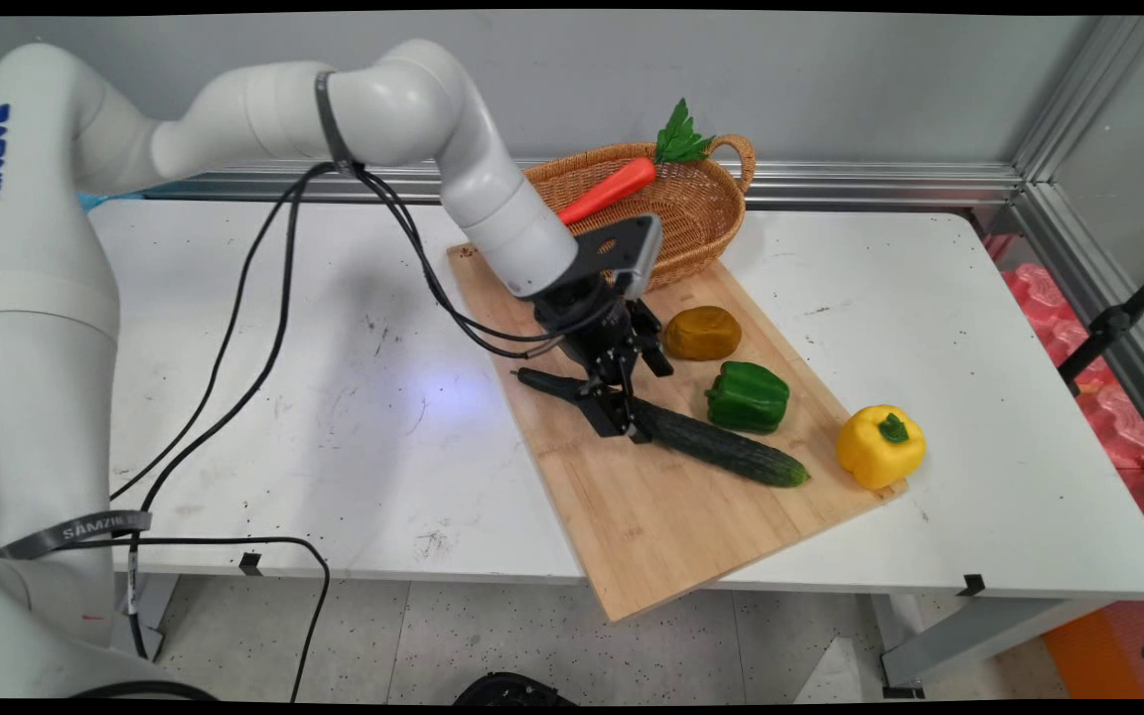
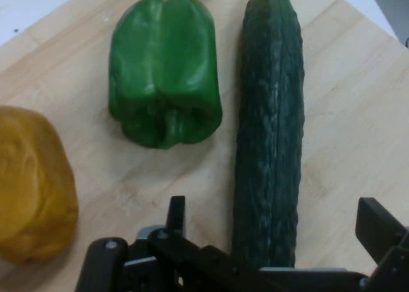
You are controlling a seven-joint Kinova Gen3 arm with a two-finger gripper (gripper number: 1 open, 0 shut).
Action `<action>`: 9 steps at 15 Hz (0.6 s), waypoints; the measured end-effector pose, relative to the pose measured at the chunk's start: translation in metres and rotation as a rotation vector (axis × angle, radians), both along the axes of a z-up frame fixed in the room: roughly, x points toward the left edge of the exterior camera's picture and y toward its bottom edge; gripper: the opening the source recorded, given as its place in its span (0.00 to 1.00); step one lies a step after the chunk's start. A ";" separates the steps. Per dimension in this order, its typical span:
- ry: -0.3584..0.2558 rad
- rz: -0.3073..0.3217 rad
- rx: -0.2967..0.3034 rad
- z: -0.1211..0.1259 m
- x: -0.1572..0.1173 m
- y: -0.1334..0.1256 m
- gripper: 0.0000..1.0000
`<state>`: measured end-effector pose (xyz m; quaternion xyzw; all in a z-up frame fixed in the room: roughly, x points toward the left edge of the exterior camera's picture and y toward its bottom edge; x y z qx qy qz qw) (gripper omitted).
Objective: Pick up the cucumber from the cutting board
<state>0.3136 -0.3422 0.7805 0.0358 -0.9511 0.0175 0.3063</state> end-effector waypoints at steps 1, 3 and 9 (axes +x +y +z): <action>0.000 -0.008 0.002 -0.003 -0.003 -0.001 1.00; -0.001 -0.026 0.004 -0.008 -0.007 -0.004 1.00; -0.004 -0.072 0.006 -0.015 -0.014 -0.005 0.00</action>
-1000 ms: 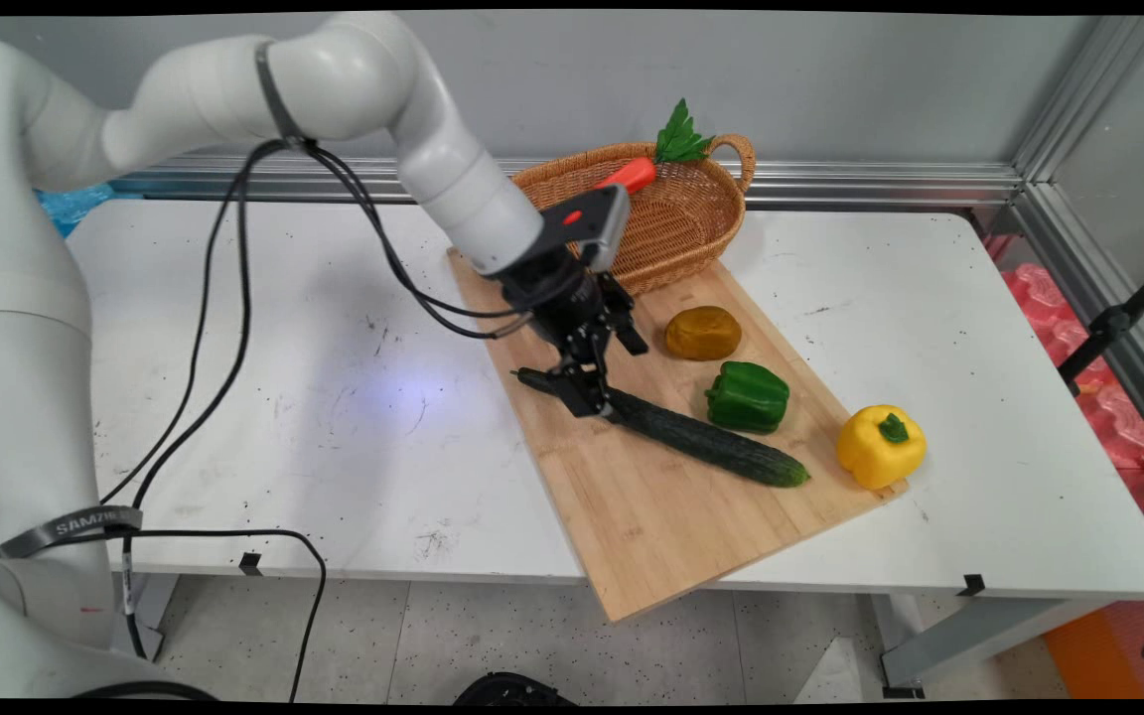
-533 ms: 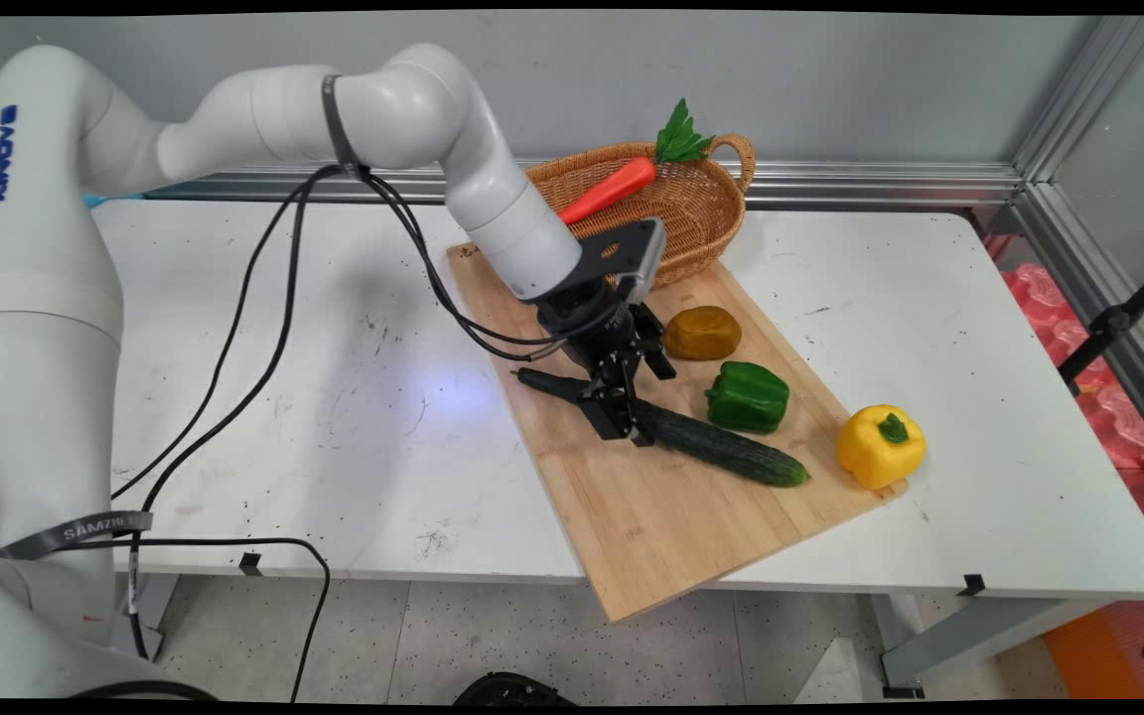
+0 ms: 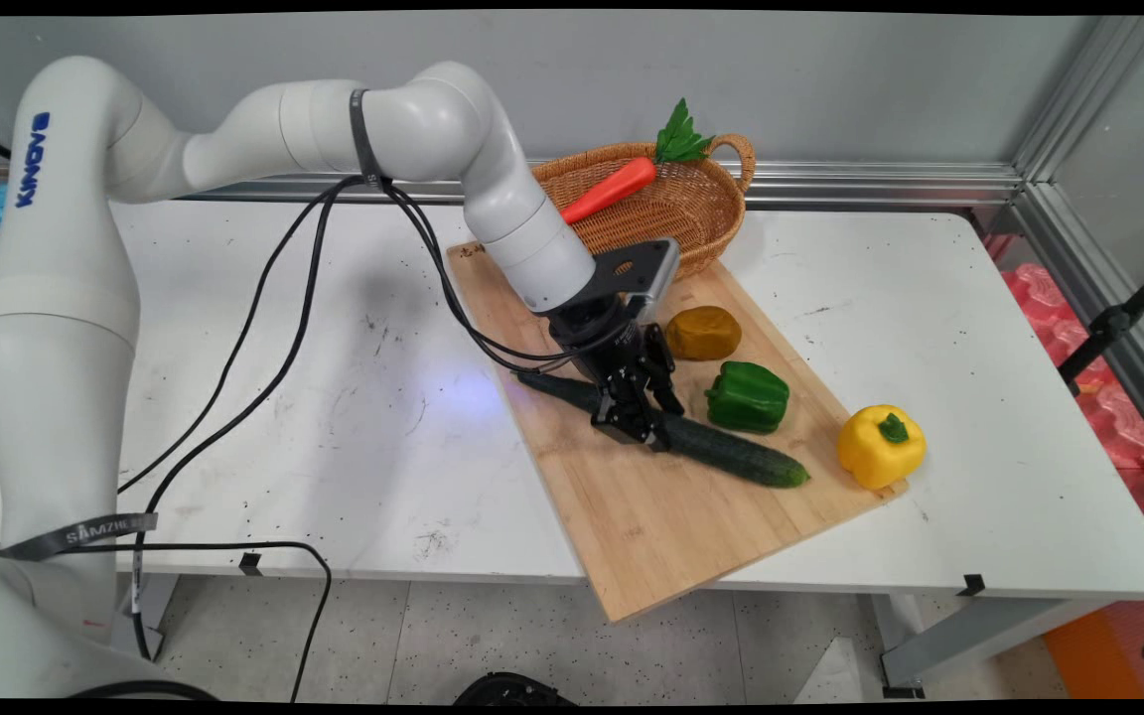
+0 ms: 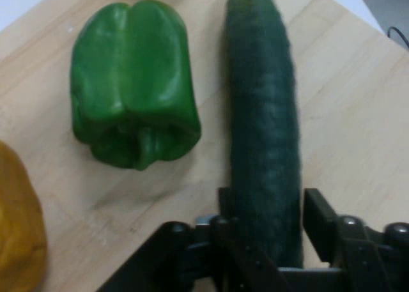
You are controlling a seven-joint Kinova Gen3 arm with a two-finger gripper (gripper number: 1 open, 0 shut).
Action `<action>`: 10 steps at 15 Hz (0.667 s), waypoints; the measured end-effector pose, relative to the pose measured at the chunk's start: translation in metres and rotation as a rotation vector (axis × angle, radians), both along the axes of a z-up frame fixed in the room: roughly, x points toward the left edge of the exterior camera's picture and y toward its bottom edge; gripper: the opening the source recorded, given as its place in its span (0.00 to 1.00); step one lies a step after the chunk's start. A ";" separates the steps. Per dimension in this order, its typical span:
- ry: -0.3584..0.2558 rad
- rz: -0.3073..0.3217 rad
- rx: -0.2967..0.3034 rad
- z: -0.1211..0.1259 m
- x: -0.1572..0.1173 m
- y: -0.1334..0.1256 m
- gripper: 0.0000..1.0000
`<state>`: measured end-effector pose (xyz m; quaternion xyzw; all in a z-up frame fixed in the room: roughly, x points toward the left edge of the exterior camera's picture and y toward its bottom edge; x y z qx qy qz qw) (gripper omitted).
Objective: Pick up the cucumber from the cutting board, then place the picked object in the vegetable basket
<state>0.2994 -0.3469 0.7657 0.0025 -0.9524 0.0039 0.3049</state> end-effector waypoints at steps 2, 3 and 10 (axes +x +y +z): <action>-0.002 -0.017 -0.004 0.002 -0.001 0.002 0.00; -0.002 -0.022 -0.007 0.004 -0.001 0.004 0.00; -0.002 -0.039 -0.036 0.048 0.015 0.031 0.00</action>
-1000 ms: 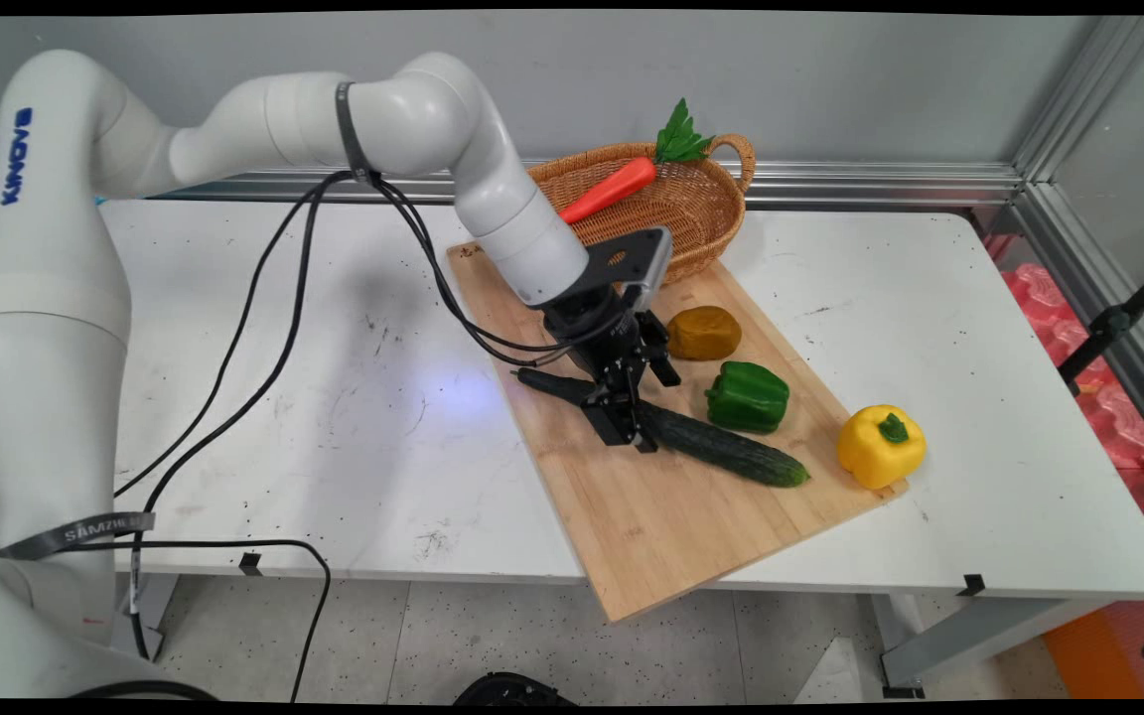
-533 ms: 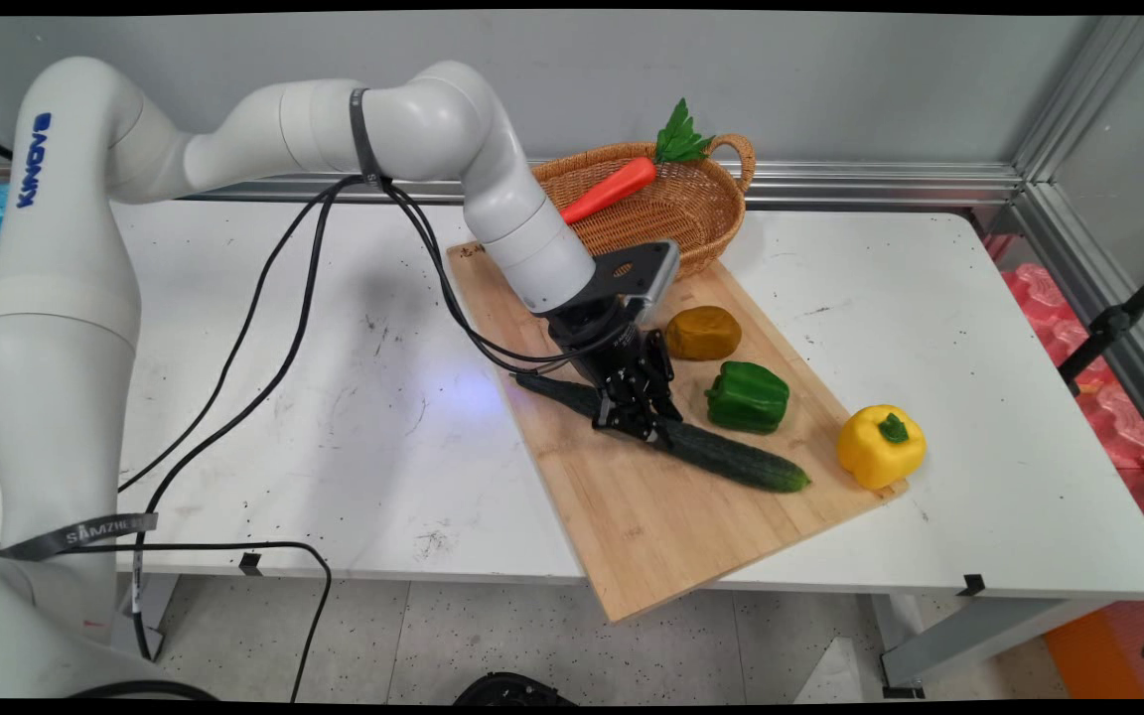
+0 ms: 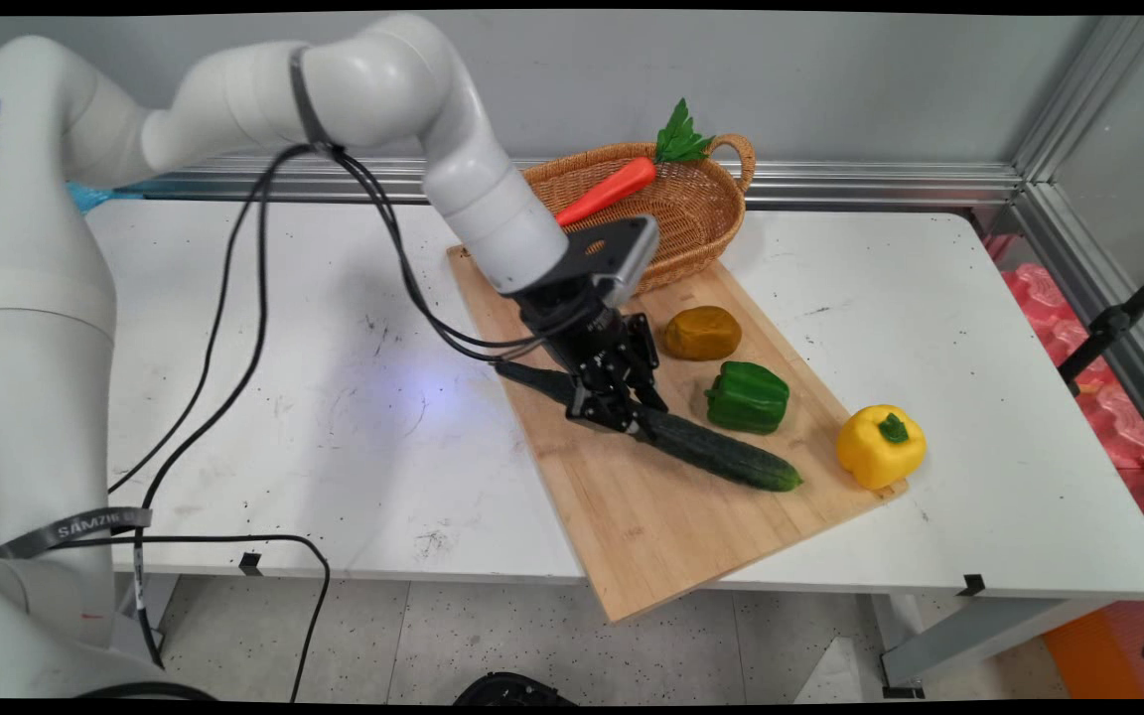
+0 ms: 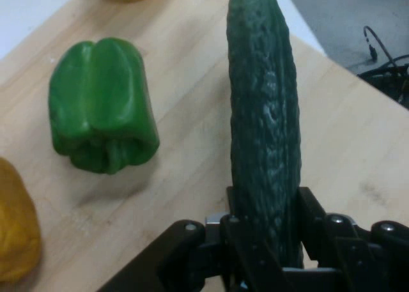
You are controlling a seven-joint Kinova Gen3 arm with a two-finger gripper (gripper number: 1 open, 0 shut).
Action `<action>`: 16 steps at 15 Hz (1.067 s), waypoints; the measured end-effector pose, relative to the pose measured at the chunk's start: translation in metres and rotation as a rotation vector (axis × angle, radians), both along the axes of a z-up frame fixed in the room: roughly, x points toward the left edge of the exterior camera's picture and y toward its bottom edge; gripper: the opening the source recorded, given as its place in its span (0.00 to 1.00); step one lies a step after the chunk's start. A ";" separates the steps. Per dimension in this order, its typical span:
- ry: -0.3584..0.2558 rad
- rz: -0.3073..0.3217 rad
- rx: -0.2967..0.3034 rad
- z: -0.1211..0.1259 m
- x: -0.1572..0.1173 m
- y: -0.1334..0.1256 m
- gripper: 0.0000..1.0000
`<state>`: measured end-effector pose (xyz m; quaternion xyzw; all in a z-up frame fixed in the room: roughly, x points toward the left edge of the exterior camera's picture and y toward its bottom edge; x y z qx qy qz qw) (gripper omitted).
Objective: Place the picked object in the vegetable basket
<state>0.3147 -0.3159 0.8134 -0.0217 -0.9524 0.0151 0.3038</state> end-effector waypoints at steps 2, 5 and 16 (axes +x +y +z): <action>0.003 0.023 0.004 0.018 0.008 0.009 0.00; 0.001 0.101 0.025 0.048 0.022 0.026 0.00; -0.018 0.553 0.083 0.146 0.105 0.036 0.00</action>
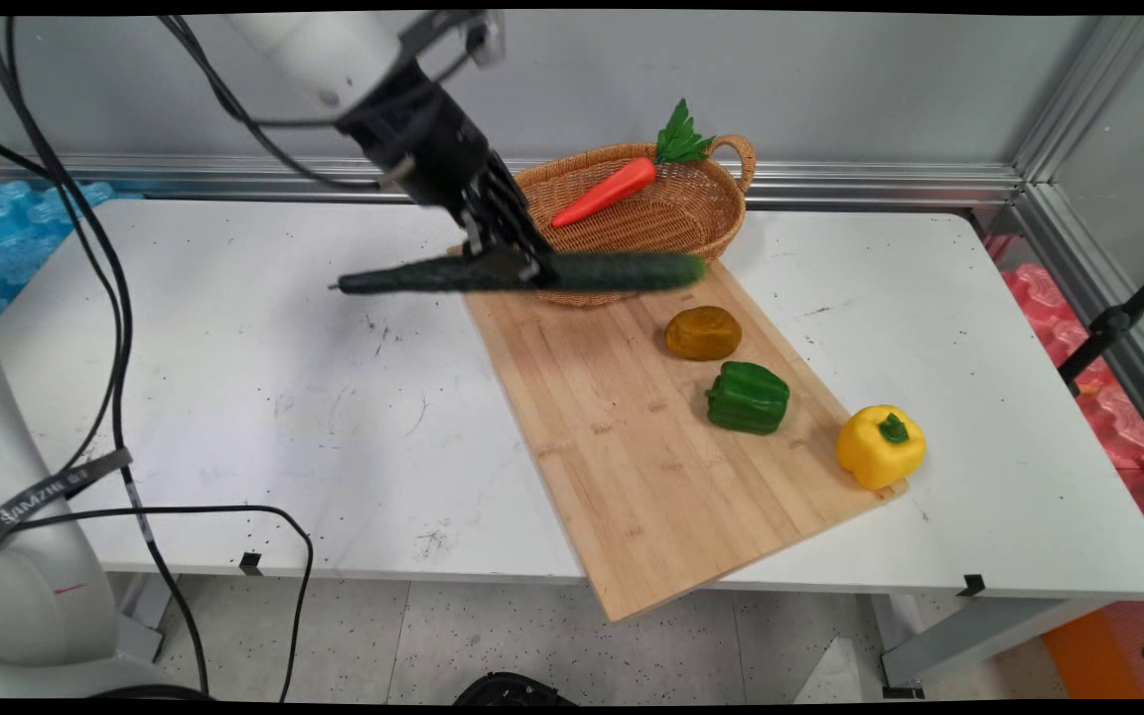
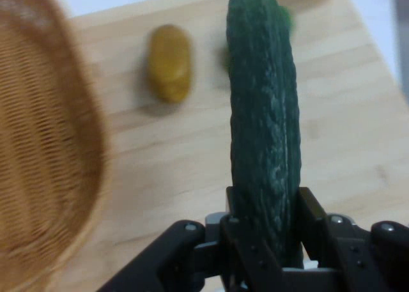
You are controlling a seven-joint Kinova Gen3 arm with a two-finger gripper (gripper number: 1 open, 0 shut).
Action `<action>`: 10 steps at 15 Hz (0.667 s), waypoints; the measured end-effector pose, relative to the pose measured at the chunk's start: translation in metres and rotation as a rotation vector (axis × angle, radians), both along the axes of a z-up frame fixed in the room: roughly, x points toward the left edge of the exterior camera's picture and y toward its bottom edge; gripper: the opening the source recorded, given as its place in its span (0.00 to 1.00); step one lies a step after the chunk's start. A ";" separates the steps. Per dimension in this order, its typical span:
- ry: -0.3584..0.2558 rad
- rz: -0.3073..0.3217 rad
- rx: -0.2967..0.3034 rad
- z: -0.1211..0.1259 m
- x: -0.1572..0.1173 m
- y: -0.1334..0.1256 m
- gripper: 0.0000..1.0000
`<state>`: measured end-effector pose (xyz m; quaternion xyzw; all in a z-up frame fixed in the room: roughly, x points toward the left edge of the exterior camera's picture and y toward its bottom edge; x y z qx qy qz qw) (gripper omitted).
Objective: Place the picked object in the vegetable basket
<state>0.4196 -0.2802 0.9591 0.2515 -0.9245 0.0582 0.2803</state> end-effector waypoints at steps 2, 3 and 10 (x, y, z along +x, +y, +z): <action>-0.010 0.074 -0.005 0.010 0.012 -0.010 0.00; -0.016 0.113 -0.009 0.014 0.018 -0.016 0.00; -0.080 0.319 -0.048 0.027 0.027 -0.070 0.00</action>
